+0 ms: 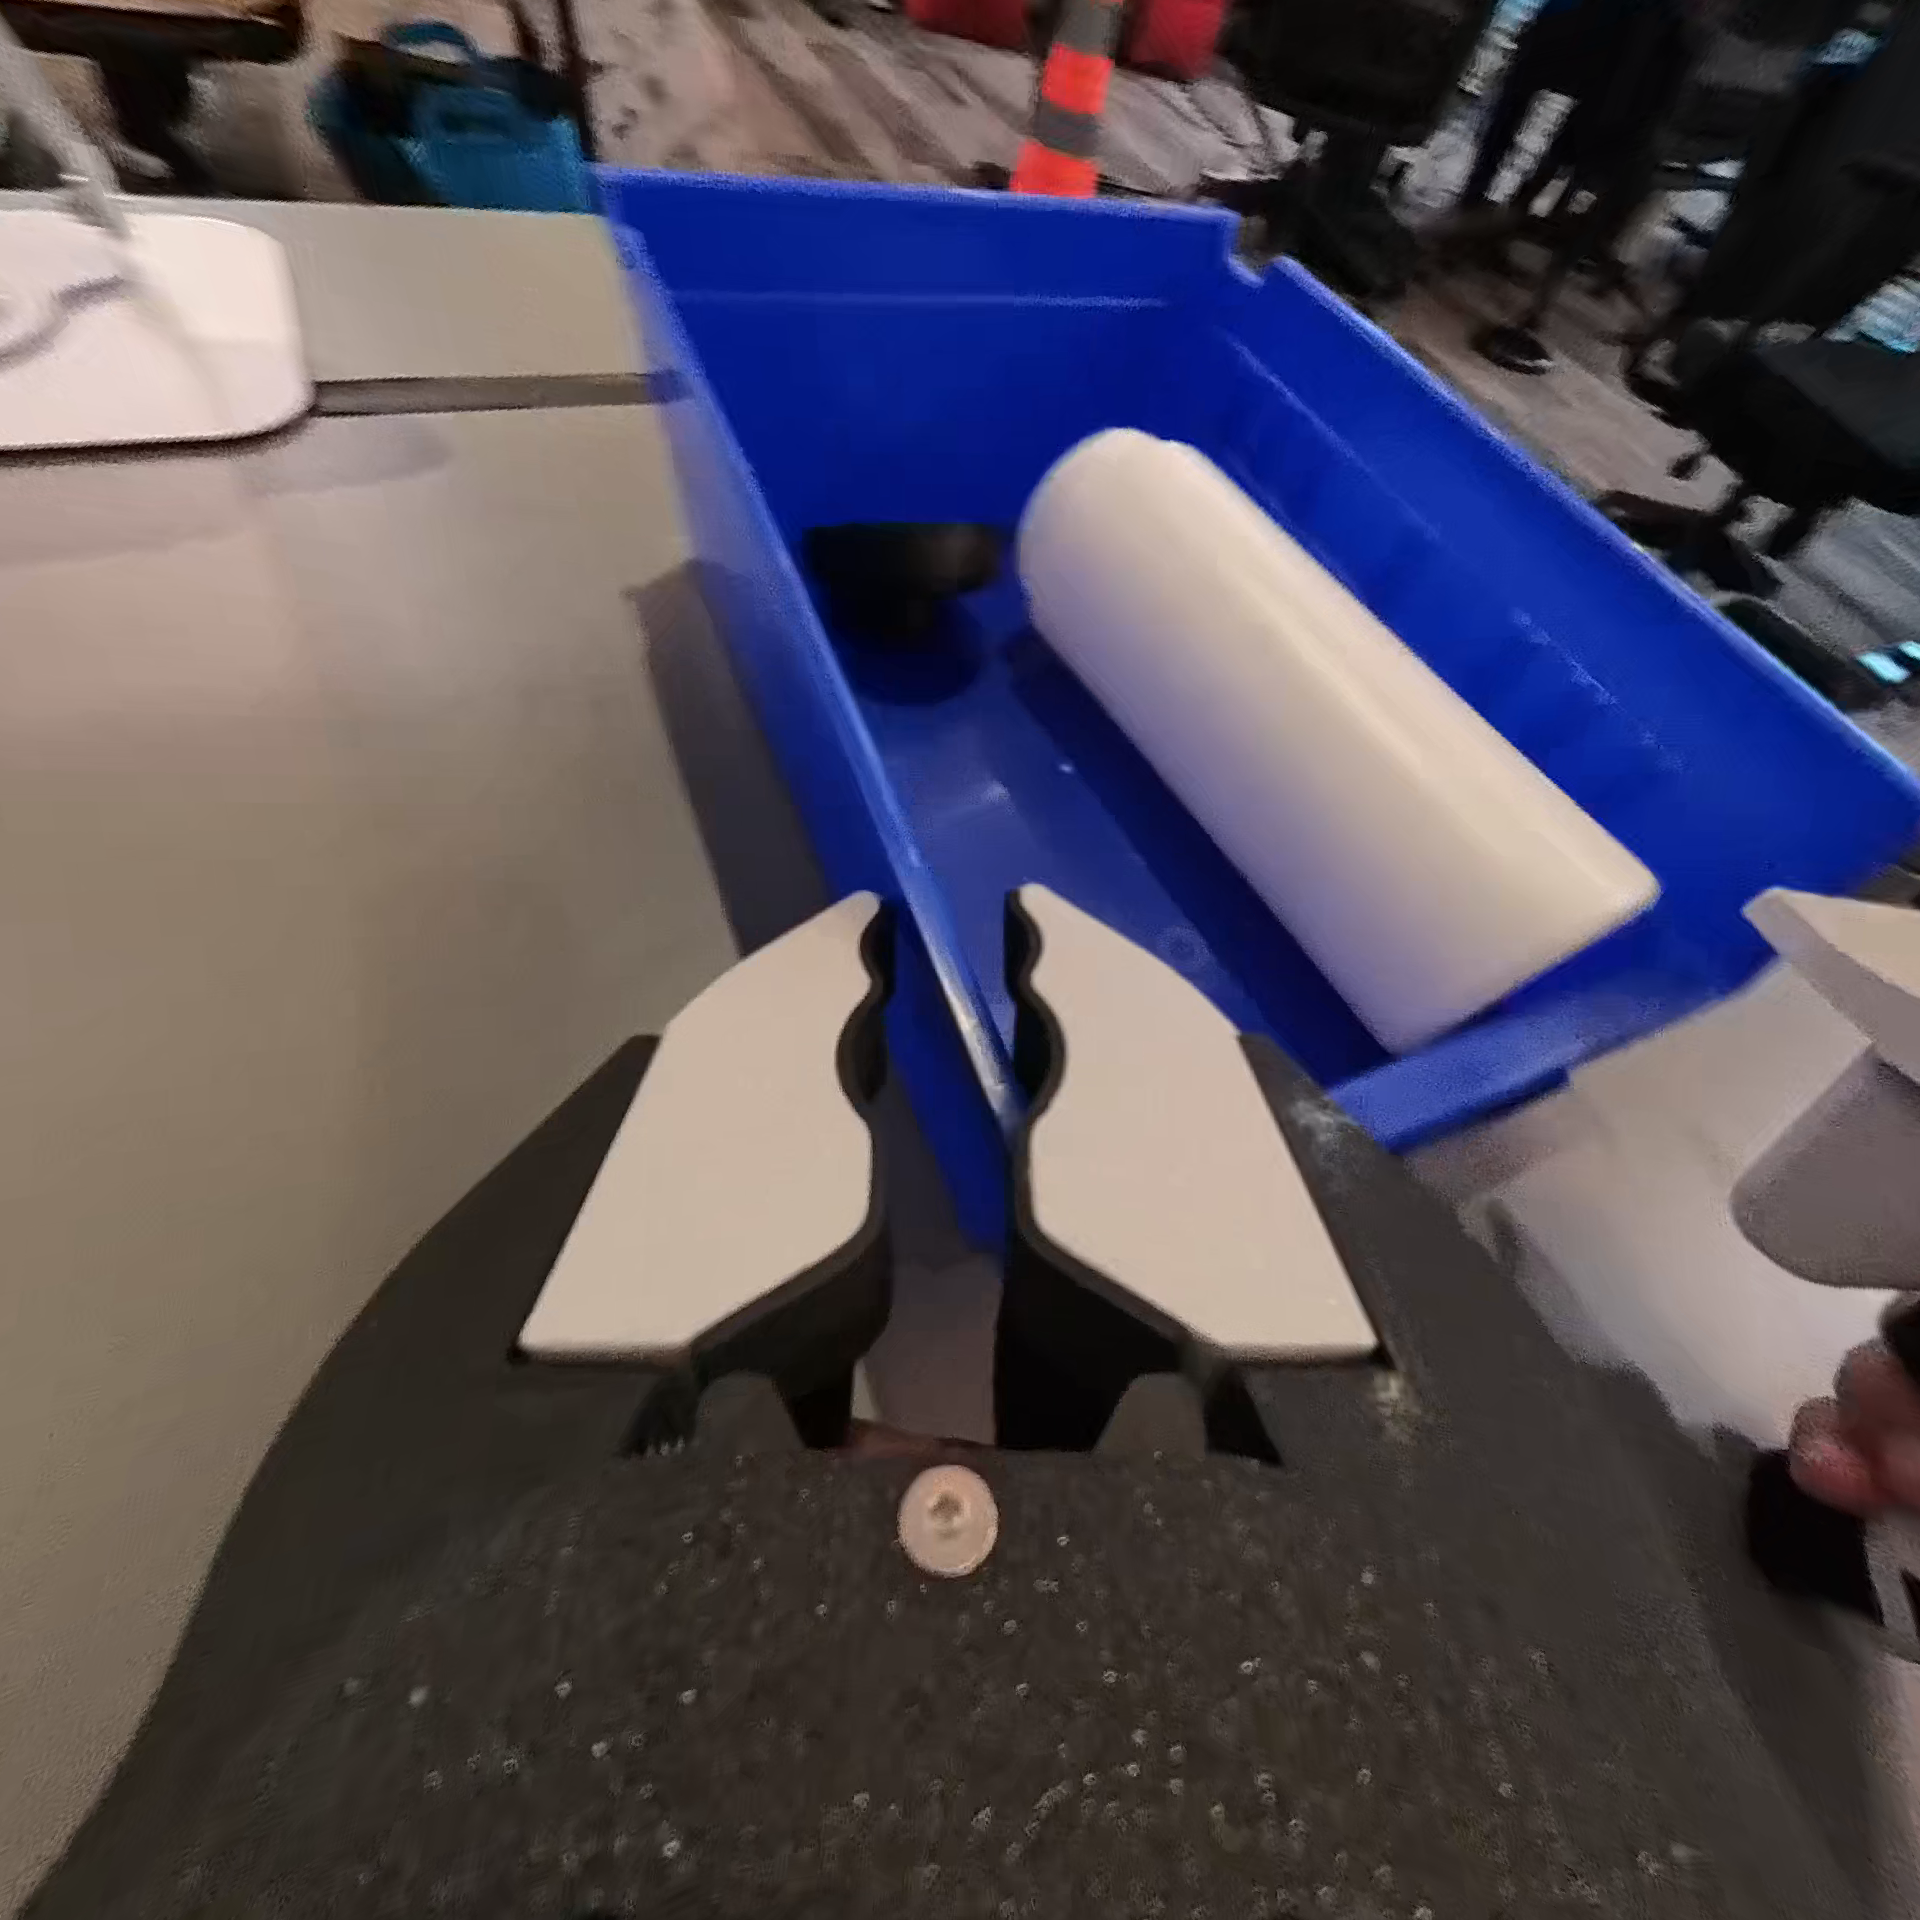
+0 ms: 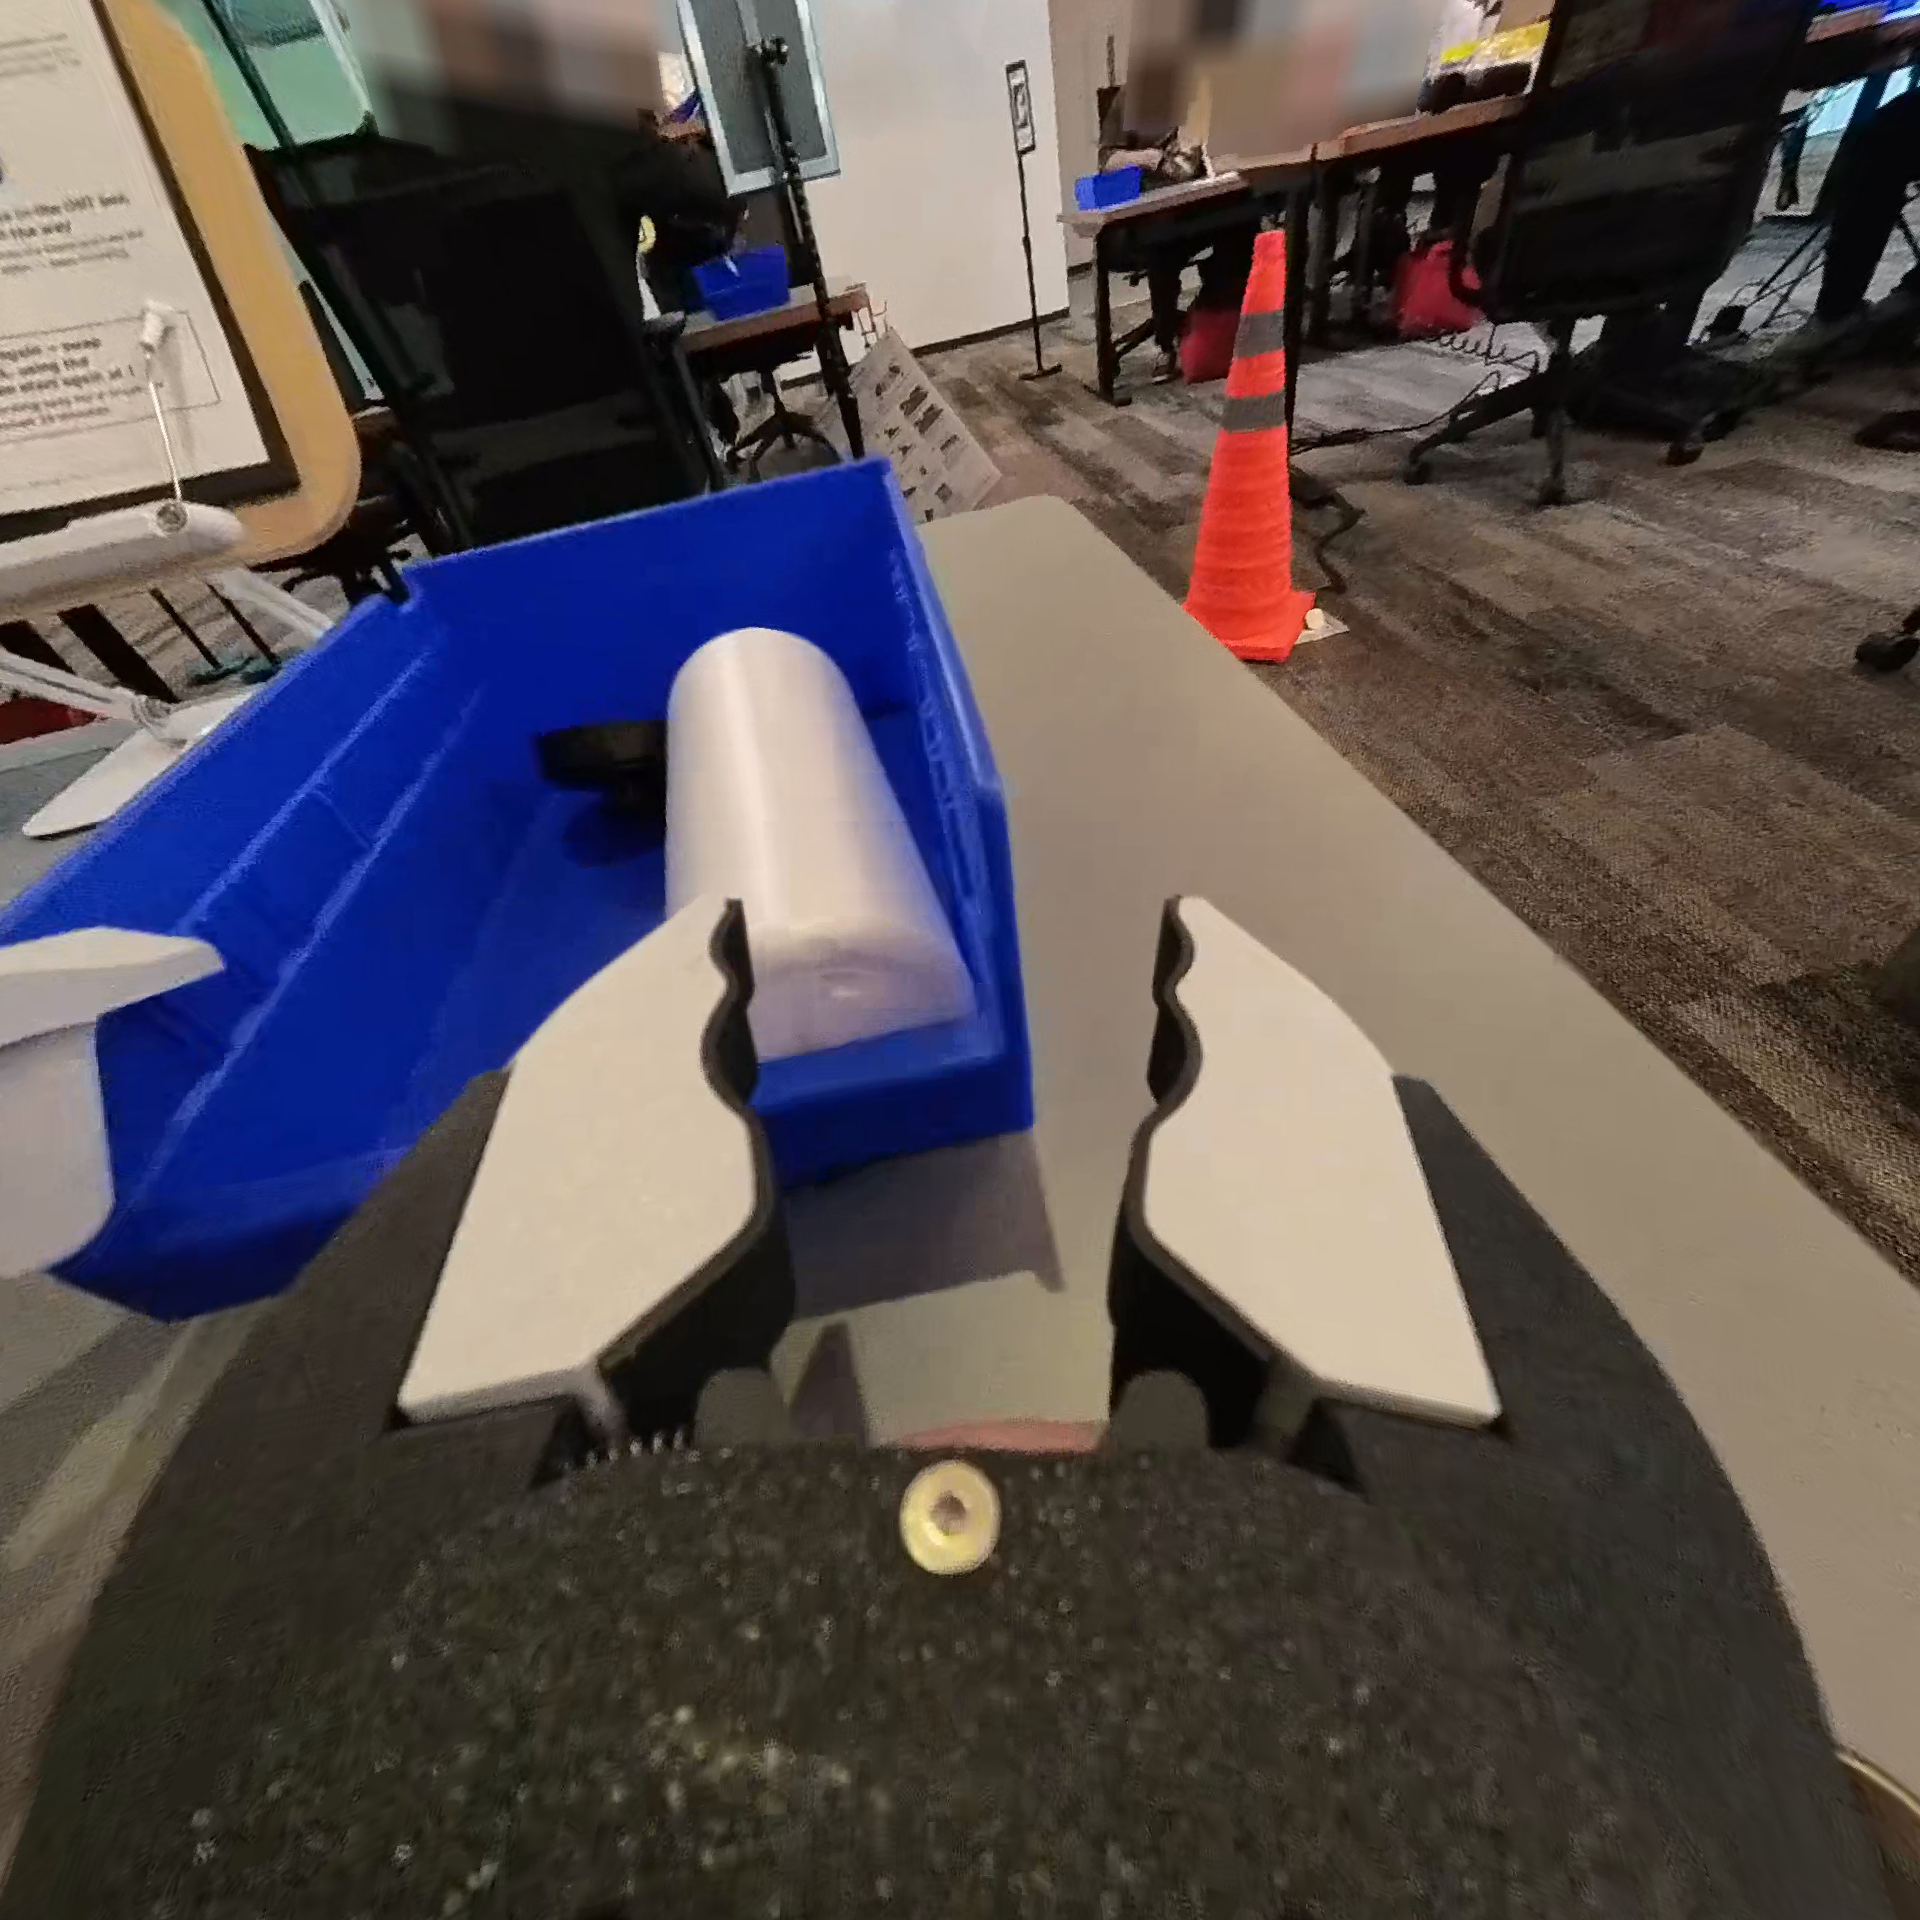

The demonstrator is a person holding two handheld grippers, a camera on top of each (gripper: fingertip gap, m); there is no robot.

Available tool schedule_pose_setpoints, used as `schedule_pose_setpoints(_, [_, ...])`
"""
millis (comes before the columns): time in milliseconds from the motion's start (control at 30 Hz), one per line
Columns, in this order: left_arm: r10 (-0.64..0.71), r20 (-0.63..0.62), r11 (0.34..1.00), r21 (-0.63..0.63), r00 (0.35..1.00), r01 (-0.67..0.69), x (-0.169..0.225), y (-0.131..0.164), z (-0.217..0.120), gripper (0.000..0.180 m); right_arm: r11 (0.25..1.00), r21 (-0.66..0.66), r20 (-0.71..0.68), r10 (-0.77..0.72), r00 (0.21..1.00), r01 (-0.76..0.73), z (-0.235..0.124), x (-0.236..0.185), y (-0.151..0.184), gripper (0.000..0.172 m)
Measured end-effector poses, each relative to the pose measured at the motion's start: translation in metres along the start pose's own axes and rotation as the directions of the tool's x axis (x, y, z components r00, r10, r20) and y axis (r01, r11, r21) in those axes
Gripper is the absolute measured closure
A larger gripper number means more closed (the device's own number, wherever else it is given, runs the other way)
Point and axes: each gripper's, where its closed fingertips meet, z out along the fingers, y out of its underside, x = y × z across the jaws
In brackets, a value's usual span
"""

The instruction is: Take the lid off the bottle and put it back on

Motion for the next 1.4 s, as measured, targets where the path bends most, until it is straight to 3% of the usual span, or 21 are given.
schedule_pose_setpoints(167, [0.007,0.111,0.999,0.043,0.994,-0.012,-0.023,0.004,-0.018,0.178,0.997,-0.079,0.063,-0.021,0.998,0.026,0.011,-0.023,0.011,0.115])
schedule_pose_setpoints(200, [0.001,0.106,0.999,0.044,0.994,-0.006,-0.025,0.005,-0.021,0.178,0.997,-0.080,0.102,0.017,0.995,-0.009,0.010,-0.031,0.011,0.138])
schedule_pose_setpoints(233, [-0.004,0.105,0.999,0.043,0.994,-0.001,-0.027,0.006,-0.024,0.178,0.994,-0.100,0.120,0.058,0.991,-0.046,0.010,-0.035,0.014,0.150])
schedule_pose_setpoints(267, [-0.002,0.107,0.999,0.041,0.994,-0.002,-0.029,0.007,-0.027,0.178,0.988,-0.127,0.062,0.093,0.994,-0.084,0.008,-0.031,0.016,0.164])
schedule_pose_setpoints(400, [0.046,0.134,0.997,0.062,0.990,-0.054,-0.042,0.006,-0.051,0.178,0.990,-0.132,-0.002,0.049,0.999,-0.049,-0.002,-0.045,0.010,0.169])
schedule_pose_setpoints(600, [0.076,0.200,0.986,0.131,0.977,-0.103,-0.103,-0.011,-0.111,0.178,0.998,-0.034,0.107,0.058,0.993,-0.055,-0.020,-0.125,-0.001,0.168])
schedule_pose_setpoints(800, [0.075,0.308,0.983,0.138,0.949,-0.122,-0.194,-0.003,-0.159,0.179,0.996,-0.082,0.210,0.046,0.977,-0.030,-0.023,-0.224,0.027,0.168])
schedule_pose_setpoints(933, [0.053,0.328,0.989,0.111,0.943,-0.094,-0.243,0.012,-0.169,0.178,0.993,-0.113,0.252,0.010,0.968,0.019,-0.016,-0.278,0.047,0.168])
schedule_pose_setpoints(1033, [0.040,0.303,0.997,0.052,0.952,-0.059,-0.266,0.028,-0.164,0.177,0.990,-0.137,0.302,0.008,0.953,0.035,-0.010,-0.299,0.062,0.163])
schedule_pose_setpoints(1133, [-0.014,0.164,0.998,0.068,0.986,0.003,-0.262,0.030,-0.164,0.170,0.987,-0.101,0.362,-0.083,0.928,0.127,-0.010,-0.307,0.061,0.154])
schedule_pose_setpoints(1200, [-0.041,0.088,0.996,0.078,0.995,0.034,-0.257,0.025,-0.173,0.143,0.982,-0.073,0.423,-0.127,0.897,0.173,-0.016,-0.304,0.060,0.148])
schedule_pose_setpoints(1267, [-0.053,0.048,0.986,0.157,0.997,0.045,-0.260,0.008,-0.195,0.119,0.975,-0.044,0.473,-0.174,0.864,0.220,-0.028,-0.294,0.059,0.125])
schedule_pose_setpoints(1333, [-0.019,0.079,0.963,0.270,0.997,-0.003,-0.279,-0.016,-0.226,0.116,0.973,0.020,0.512,-0.207,0.834,0.229,-0.044,-0.282,0.052,0.118])
schedule_pose_setpoints(1400, [0.028,0.234,0.942,0.320,0.972,-0.104,-0.326,-0.032,-0.256,0.118,0.976,0.091,0.548,-0.214,0.809,0.198,-0.059,-0.274,0.039,0.121])
